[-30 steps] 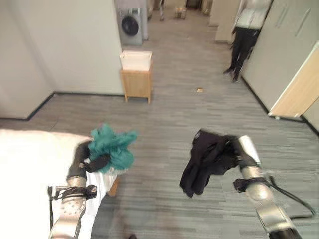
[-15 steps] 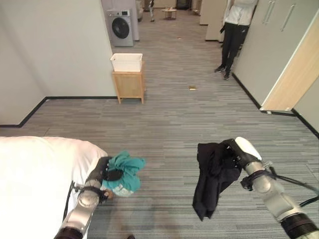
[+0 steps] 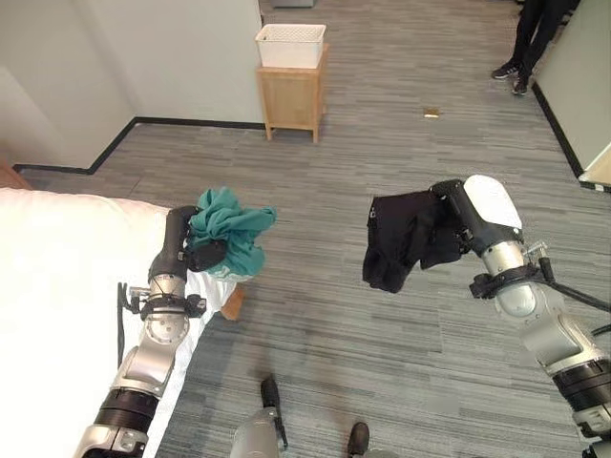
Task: Pick up bed clothes into laundry basket.
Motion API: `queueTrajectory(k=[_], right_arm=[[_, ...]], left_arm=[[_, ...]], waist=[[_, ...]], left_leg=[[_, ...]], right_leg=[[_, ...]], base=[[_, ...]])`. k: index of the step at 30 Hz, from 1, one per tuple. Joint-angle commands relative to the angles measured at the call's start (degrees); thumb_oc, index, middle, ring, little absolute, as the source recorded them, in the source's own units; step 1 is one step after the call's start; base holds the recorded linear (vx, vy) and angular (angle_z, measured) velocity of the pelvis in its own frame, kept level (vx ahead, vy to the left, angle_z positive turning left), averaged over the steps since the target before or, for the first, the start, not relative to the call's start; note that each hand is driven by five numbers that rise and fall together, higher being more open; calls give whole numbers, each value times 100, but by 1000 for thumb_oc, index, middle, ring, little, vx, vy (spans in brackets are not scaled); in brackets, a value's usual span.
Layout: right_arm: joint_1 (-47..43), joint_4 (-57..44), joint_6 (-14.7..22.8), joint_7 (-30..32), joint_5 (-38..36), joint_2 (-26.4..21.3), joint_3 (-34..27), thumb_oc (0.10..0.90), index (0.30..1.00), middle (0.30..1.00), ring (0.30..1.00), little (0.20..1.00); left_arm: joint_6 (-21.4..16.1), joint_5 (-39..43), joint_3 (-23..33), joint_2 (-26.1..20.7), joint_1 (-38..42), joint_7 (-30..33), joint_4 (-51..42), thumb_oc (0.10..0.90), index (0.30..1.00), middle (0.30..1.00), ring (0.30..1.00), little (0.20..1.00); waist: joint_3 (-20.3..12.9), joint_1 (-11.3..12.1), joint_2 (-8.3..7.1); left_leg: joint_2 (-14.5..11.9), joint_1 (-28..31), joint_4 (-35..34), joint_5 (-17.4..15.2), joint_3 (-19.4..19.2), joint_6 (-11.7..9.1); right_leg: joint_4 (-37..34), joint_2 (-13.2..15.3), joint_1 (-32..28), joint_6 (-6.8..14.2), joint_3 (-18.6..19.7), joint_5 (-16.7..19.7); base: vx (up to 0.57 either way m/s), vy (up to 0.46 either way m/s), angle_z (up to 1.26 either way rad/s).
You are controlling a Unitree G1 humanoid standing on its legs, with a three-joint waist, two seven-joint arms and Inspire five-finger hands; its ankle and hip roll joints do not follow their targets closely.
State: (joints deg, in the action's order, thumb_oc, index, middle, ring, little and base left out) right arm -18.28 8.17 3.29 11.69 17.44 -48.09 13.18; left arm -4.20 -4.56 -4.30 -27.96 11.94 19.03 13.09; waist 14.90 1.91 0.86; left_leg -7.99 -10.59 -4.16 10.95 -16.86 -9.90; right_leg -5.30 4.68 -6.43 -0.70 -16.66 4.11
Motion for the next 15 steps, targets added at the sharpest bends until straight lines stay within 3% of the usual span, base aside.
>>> queueTrajectory(k=[1,3,5,7,8,9,10,11,12,13,14,15], right_arm=[[-665,-518,335,495,9,-44,-437,400,300,300,300,300],[-712,-633,340,470,35,0,-380,400,300,300,300,300],[-779,-729,374,397,9,60,-303,400,300,300,300,300],[-824,-787,410,319,12,91,-223,400,300,300,300,300],[-877,-800,437,286,31,199,-124,400,300,300,300,300],[-829,-853,443,251,54,307,-106,400,300,300,300,300],[-822,-859,441,249,57,312,-115,400,300,300,300,300],[-835,-772,416,239,145,414,-19,400,300,300,300,300],[-898,-744,362,219,241,622,94,400,300,300,300,300],[-962,-739,346,221,283,685,153,400,300,300,300,300],[-1038,-774,346,197,326,760,212,400,300,300,300,300],[-1071,-808,361,190,321,793,237,400,300,300,300,300]], left_arm=[[-442,36,379,-432,-109,153,-705,400,300,300,300,300],[-435,183,379,-496,-169,128,-705,400,300,300,300,300],[-475,207,420,-556,-308,98,-812,400,300,300,300,300],[-475,195,498,-627,-404,44,-914,400,300,300,300,300],[-486,191,431,-664,-416,42,-956,400,300,300,300,300],[-469,188,400,-677,-390,37,-908,400,300,300,300,300],[-471,189,395,-684,-386,38,-904,400,300,300,300,300],[-426,166,296,-727,-309,41,-784,400,300,300,300,300],[-383,82,266,-810,-311,20,-743,400,300,300,300,300],[-395,56,274,-869,-326,5,-742,400,300,300,300,300],[-399,51,276,-928,-341,4,-797,400,300,300,300,300],[-413,53,286,-962,-346,-19,-842,400,300,300,300,300]], waist=[[-457,159,-148],[-398,272,-192],[-406,435,-250],[-471,530,-281],[-555,641,-394],[-586,647,-507],[-606,671,-503],[-638,686,-636],[-630,657,-716],[-653,652,-711],[-642,620,-677],[-614,552,-632]], left_leg=[[20,-694,605,-477,-104,380],[-190,-963,56,-185,73,346],[-299,-1113,89,-29,342,285],[-280,-1020,31,-40,510,316],[-266,-1080,201,306,786,259],[-209,-1033,296,312,797,303],[-230,-1056,302,317,784,310],[-127,-967,362,214,755,434],[5,-686,419,-27,608,648],[58,-524,413,-192,466,807],[97,-312,345,-359,369,903],[102,-87,247,-442,349,945]], right_leg=[[130,-186,-948,445,358,-1838],[260,-155,-1216,515,550,-2042],[266,-56,-1434,578,775,-2130],[261,25,-1523,670,898,-2146],[467,208,-1618,782,1055,-2154],[724,361,-1546,848,1077,-1954],[726,354,-1511,850,1104,-1940],[1116,523,-1439,1010,1098,-1446],[2014,877,-999,1216,1034,-437],[2487,1123,-703,1282,922,196],[2748,1322,-446,1247,713,505],[2915,1351,-136,1180,652,567]], base=[[438,132,-17],[579,189,-27],[621,224,-64],[594,248,-91],[707,287,-83],[707,289,-59],[498,182,-20],[587,284,-24],[739,416,-44],[593,414,-40],[458,343,-39],[304,207,-20]])
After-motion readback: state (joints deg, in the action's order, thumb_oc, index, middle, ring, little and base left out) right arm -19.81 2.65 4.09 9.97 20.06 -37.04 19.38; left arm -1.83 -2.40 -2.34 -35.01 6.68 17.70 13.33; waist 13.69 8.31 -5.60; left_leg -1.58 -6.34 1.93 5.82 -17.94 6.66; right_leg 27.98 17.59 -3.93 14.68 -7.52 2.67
